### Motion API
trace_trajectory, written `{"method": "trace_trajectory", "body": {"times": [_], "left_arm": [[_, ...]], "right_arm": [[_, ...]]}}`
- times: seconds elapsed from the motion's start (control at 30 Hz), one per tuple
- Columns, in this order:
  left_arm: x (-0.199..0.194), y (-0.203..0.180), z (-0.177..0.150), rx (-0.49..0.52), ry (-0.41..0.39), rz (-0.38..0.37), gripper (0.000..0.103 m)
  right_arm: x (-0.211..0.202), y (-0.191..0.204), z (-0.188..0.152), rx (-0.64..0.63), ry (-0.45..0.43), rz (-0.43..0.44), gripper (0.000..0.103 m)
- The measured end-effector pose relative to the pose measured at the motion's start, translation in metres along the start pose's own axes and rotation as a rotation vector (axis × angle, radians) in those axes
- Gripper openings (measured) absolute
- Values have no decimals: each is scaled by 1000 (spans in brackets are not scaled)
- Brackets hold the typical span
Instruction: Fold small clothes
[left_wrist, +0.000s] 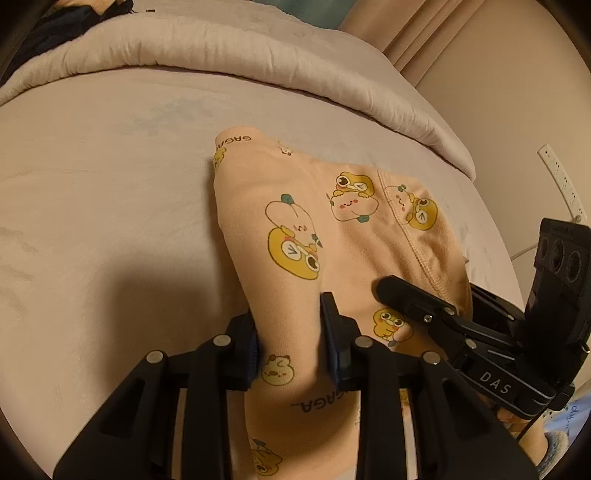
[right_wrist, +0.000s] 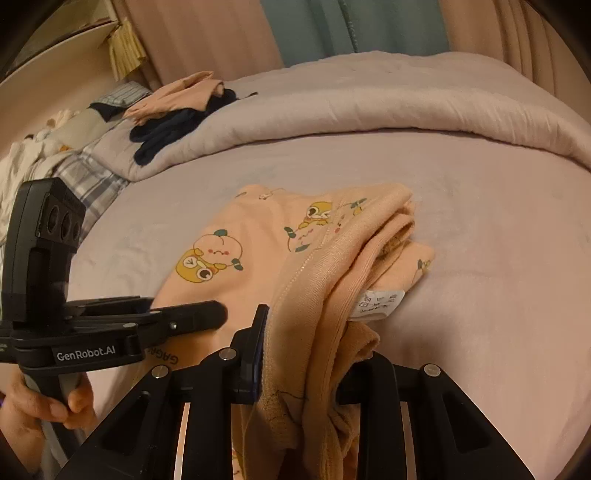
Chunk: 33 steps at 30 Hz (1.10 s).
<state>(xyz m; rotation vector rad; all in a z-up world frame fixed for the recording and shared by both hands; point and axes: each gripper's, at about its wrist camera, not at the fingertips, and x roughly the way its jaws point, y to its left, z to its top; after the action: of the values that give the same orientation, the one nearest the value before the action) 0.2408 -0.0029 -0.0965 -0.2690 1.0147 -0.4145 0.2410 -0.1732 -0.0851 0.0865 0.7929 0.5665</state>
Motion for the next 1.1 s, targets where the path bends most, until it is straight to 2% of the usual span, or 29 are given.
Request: {"method": "trace_trajectory", "body": {"times": [0.37,1.1], "left_arm": [[-39,-6,-29,35,-34,45,28],[-114,-18,-89,4,-99,33,29]], "right_arm": [[-27,28,-19,-61,-29,14,29],[-85,73,-53,-141,-69,52,29]]}}
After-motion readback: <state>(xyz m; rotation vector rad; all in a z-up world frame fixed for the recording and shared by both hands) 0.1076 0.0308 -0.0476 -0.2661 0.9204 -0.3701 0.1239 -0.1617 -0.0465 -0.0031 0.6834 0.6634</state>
